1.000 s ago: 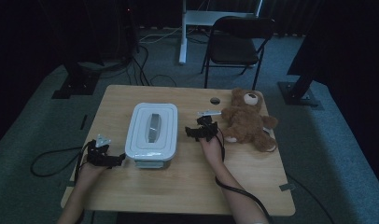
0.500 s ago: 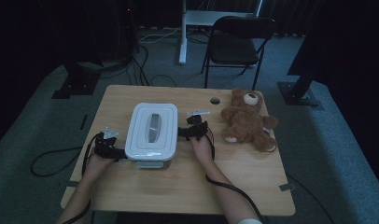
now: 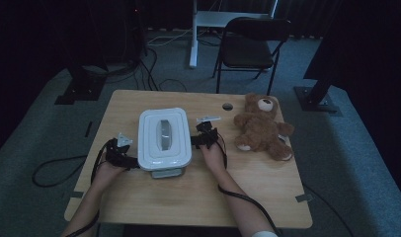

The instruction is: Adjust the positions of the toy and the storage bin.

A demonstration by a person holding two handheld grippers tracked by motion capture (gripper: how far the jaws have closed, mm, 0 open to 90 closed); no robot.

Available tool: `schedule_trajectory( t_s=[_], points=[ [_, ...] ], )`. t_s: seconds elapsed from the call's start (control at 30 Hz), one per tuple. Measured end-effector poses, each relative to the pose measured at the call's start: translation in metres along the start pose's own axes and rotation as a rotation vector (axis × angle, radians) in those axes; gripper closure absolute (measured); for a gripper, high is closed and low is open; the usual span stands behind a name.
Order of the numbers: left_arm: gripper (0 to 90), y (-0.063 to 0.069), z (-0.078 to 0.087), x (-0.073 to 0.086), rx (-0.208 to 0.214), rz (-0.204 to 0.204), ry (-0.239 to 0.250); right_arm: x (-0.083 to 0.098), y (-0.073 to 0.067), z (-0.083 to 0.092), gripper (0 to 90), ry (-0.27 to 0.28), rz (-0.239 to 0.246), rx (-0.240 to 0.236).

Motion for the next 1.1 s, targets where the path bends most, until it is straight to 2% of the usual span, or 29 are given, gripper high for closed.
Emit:
schedule_trajectory(
  t_s=[0.03, 0.07, 0.23, 0.3, 0.4, 0.5, 0.53, 0.67, 0.87, 0.9, 0.93, 1.03, 1.1],
  points=[
    [1.1, 0.003, 0.001, 0.000, -0.006, -0.009, 0.002, 0.001, 0.000, 0.000, 17.1, -0.011, 0.013, -0.004],
    [1.1, 0.005, 0.001, -0.001, -0.011, -0.018, -0.004, 0.003, 0.001, 0.001, 17.5, -0.018, 0.014, -0.027],
    [1.1, 0.017, 0.004, -0.002, -0.025, -0.044, -0.009, 0.007, 0.003, 0.002, 19.2, -0.035, 0.029, -0.054],
    [1.2, 0.022, 0.006, -0.002, -0.012, -0.048, -0.013, 0.009, 0.004, 0.005, 19.5, -0.027, 0.028, -0.060],
    [1.1, 0.030, 0.008, 0.000, 0.002, -0.064, -0.015, 0.012, 0.005, 0.011, 20.0, -0.008, 0.056, -0.068],
    [1.1, 0.035, 0.009, 0.001, 0.007, -0.070, -0.017, 0.013, 0.006, 0.013, 20.0, -0.010, 0.062, -0.072],
    [1.1, 0.037, 0.010, 0.002, 0.006, -0.076, -0.018, 0.017, 0.007, 0.015, 20.1, -0.016, 0.080, -0.086],
    [1.1, 0.047, 0.015, 0.002, 0.016, -0.084, -0.014, 0.025, 0.009, 0.019, 20.2, -0.015, 0.090, -0.109],
    [1.1, 0.061, 0.020, 0.004, 0.031, -0.120, -0.027, 0.029, 0.010, 0.024, 20.3, -0.008, 0.097, -0.125],
    [1.1, 0.072, 0.024, 0.003, 0.051, -0.141, -0.025, 0.030, 0.011, 0.025, 20.3, -0.015, 0.100, -0.128],
    [1.1, 0.077, 0.025, 0.003, 0.055, -0.150, -0.021, 0.033, 0.014, 0.030, 21.0, -0.017, 0.108, -0.147],
    [1.0, 0.088, 0.029, 0.003, 0.081, -0.153, -0.015, 0.036, 0.018, 0.034, 21.0, -0.020, 0.112, -0.157],
    [1.0, 0.093, 0.030, 0.003, 0.083, -0.157, -0.008, 0.038, 0.021, 0.036, 21.1, -0.027, 0.109, -0.165]
  ],
)
Point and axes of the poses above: each handheld gripper's, and its own axes: z roughly backward along the jaws, x roughly out of its underside, y roughly to its right, the point moved 6 cm from there along -z, roughly forward along the jaws, and after that the axes turned 6 degrees about z, right-handed, at the moved point
